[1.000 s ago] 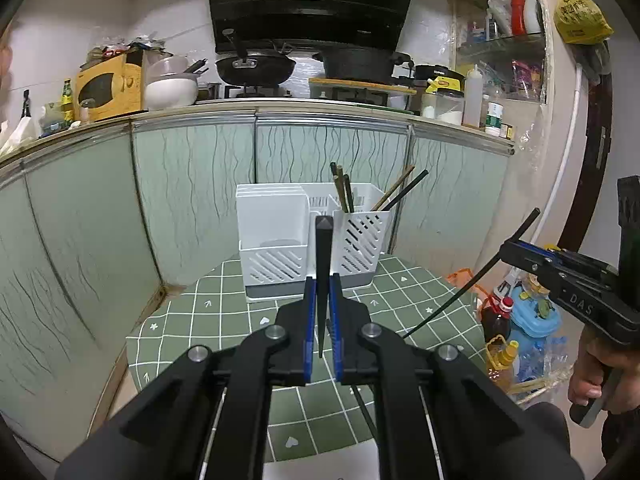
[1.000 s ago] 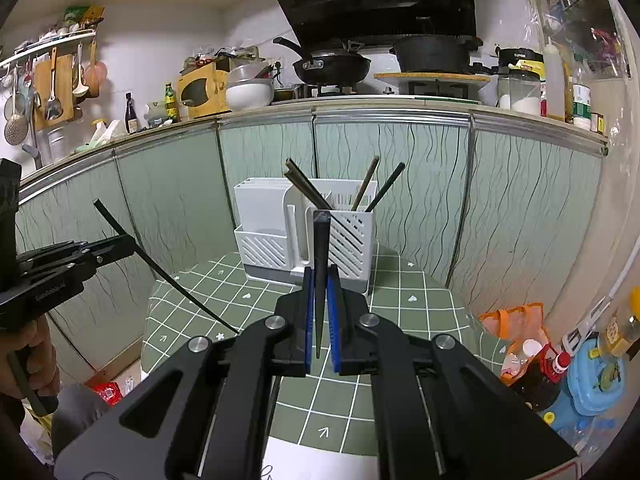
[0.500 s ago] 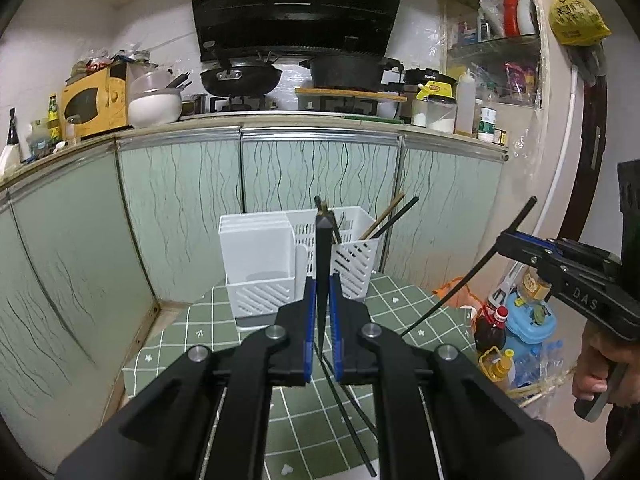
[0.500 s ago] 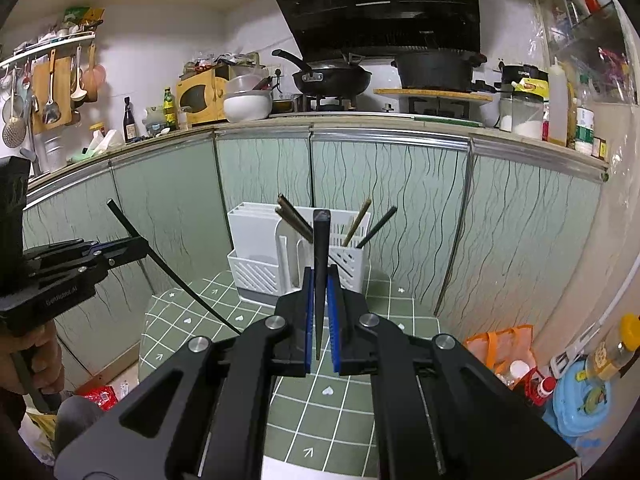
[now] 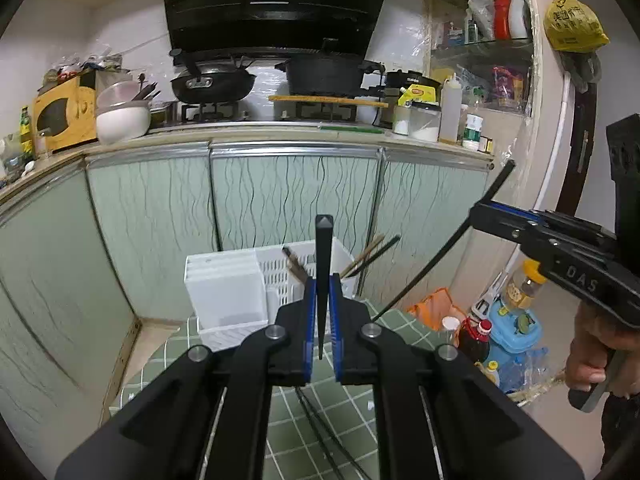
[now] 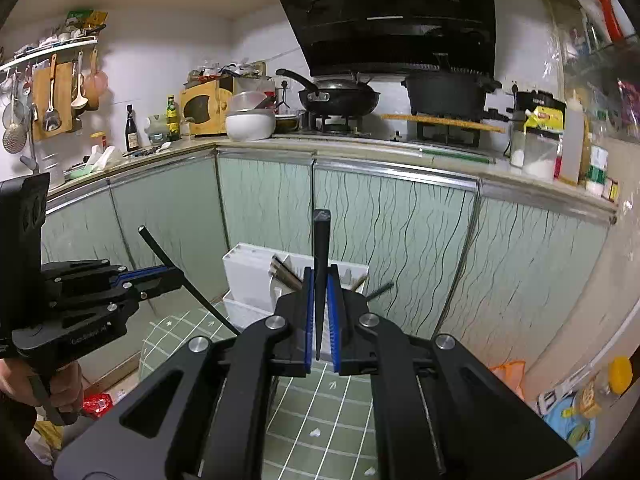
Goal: Organize utensils
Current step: 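Lift both black chopsticks and carry them above the white holder, then lower both black chopsticks into the holder and open both tools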
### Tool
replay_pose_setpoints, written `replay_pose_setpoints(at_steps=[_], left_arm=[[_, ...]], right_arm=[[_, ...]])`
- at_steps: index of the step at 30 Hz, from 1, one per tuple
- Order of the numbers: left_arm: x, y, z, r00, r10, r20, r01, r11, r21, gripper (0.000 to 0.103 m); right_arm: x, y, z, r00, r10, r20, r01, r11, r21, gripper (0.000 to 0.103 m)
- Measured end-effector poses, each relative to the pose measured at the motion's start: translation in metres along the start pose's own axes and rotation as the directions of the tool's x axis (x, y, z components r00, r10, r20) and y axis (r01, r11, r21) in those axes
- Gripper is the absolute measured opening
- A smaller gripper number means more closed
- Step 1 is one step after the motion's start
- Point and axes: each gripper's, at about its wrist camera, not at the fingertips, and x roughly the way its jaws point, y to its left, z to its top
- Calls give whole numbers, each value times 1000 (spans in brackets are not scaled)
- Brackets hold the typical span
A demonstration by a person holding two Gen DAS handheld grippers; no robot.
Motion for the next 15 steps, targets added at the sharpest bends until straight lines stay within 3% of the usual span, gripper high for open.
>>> replay_pose_setpoints(at_steps=[15], left_arm=[[42,-3,75,999,-22,48,21,1000,18,6]], right_arm=[[50,-21,52,1000,6,20,-6,1000,29,6]])
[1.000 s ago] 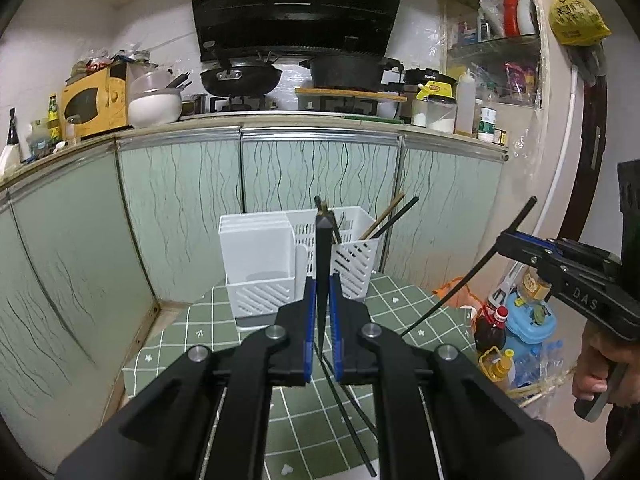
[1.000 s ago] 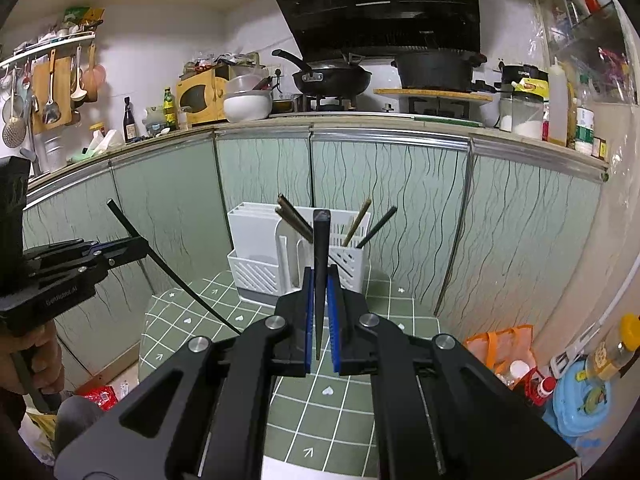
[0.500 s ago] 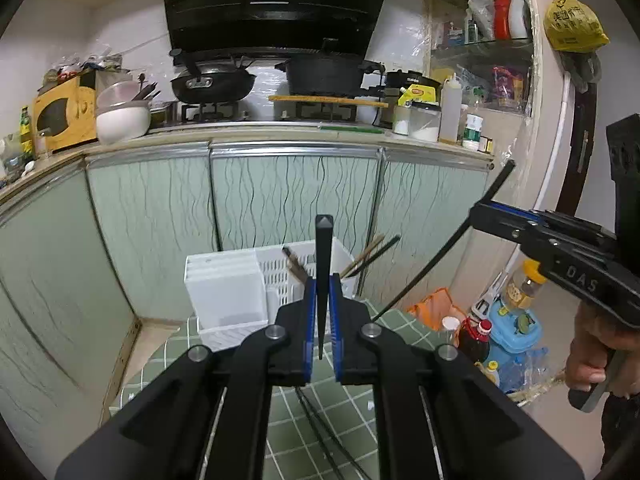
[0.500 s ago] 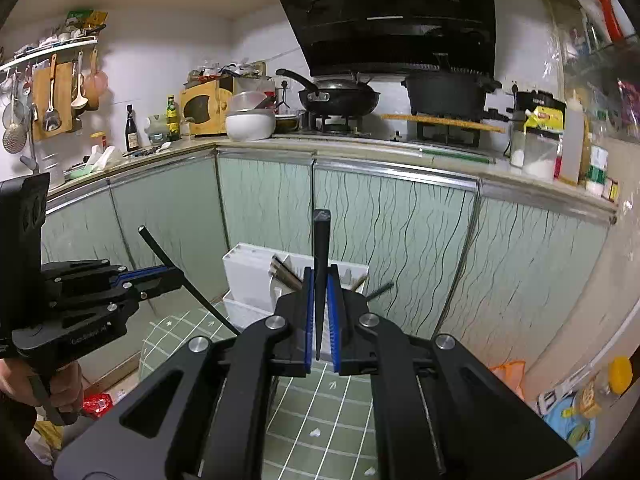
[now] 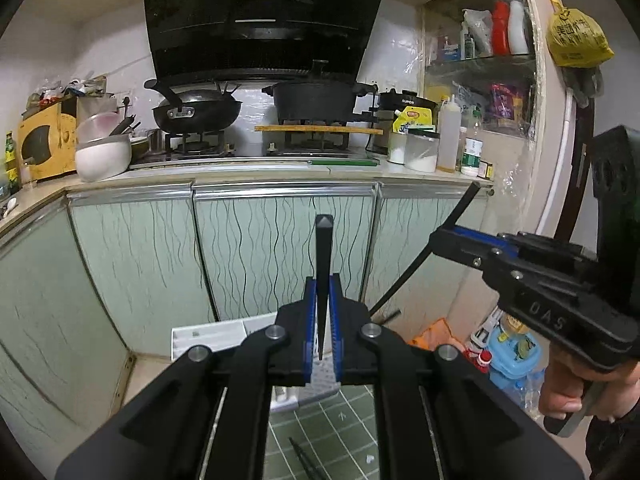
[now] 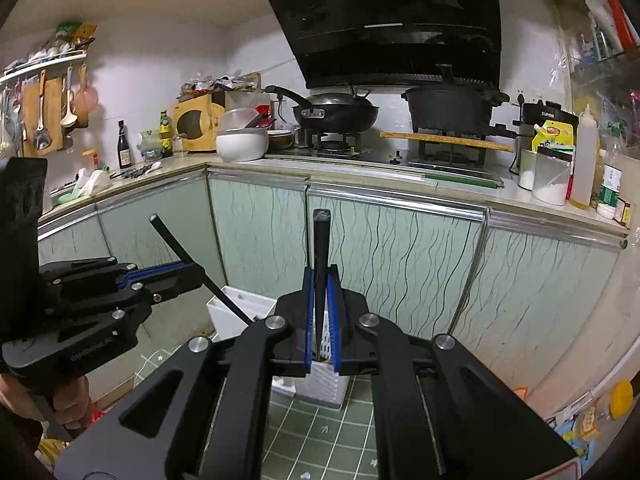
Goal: Organize utensils
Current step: 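Lower both black chopsticks into the holder and open both tools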
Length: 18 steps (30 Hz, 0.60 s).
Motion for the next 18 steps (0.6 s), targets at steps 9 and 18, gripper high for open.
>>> replay_pose_setpoints(at_steps=[9,18], left_arm=[[55,13,0,999,17,-34,-16,1000,19,6],[93,27,-25,995,62,-80,-58,997,46,77]], right_arm=[[42,-18,-5,1000,6,-30,-6,1000,9,6],[88,-48,-36,990,-6,-139,18,996,85,52]])
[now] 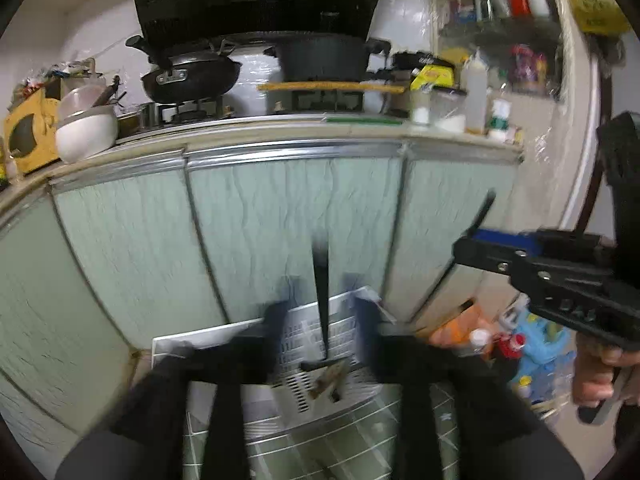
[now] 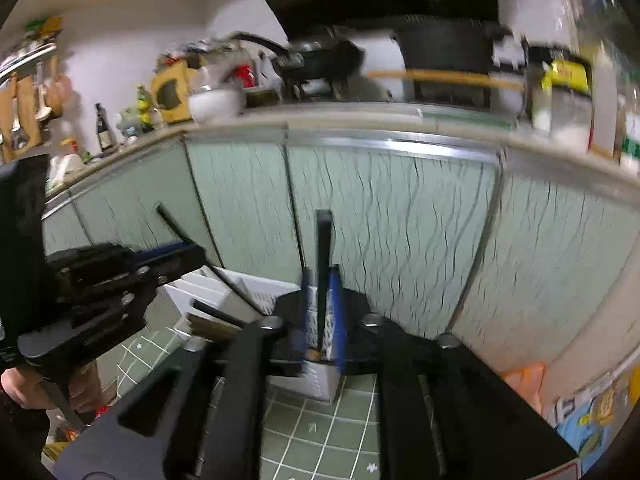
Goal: Organize utensils
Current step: 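Lower both black chopsticks into the holder and open both tools, then withdraw both tools from the holder back over the last black chopsticks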
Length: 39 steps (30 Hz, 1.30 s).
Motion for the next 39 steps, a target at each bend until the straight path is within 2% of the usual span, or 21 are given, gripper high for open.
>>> replay_pose_setpoints(at_steps=[1,2,6,19,26,39], left_arm=[[-2,1,-2,1000,13,17,-13,1000,-2,88],[-8,4,-5,998,25,56,-25,1000,-8,95],[-16,13,-11,997,60,54,-59,998,-23,98],[-60,18,-35,995,84,52,-80,993,-82,98],[-85,19,-54,995,88,39,-83,991,-109,98],[-140,18,-90,992,107,61,-98,986,-133,98]], right_arm=[[-2,-4,-3,1000,-11,22,11,1000,7,65],[-6,-7,-5,999,-26,48,26,1000,12,77],[-18,-12,-14,996,-44,76,44,999,11,95],[-56,25,-40,995,-54,79,63,992,-107,95],[-77,36,-55,995,-71,76,79,990,-117,95],[-113,50,-95,991,-115,75,124,984,-129,95]])
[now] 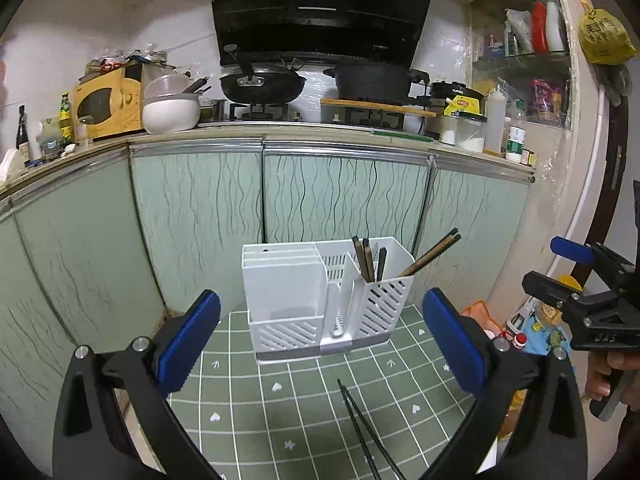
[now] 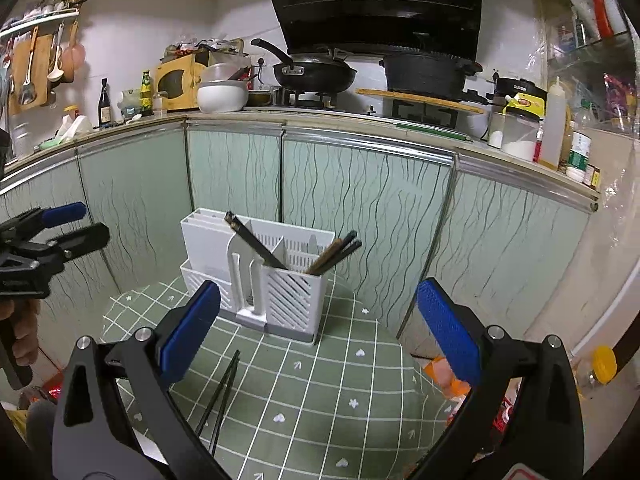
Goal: Organize utensils
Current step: 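Withdraw both tools from the holder back over the last black chopsticks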
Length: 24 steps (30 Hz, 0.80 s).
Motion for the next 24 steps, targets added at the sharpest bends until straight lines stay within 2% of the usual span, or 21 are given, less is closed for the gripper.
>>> replay_pose_setpoints(at_steps=[15,24], left_arm=[[-39,10,-52,1000,27,5,-27,999,-21,98],[-44,6,-88,996,89,21,-90,995,38,98]], right_arm=[[-24,14,-44,1000,-13,7,13,1000,-2,95],[-23,21,-75,1000,-3,-10,3,1000,-14,95]])
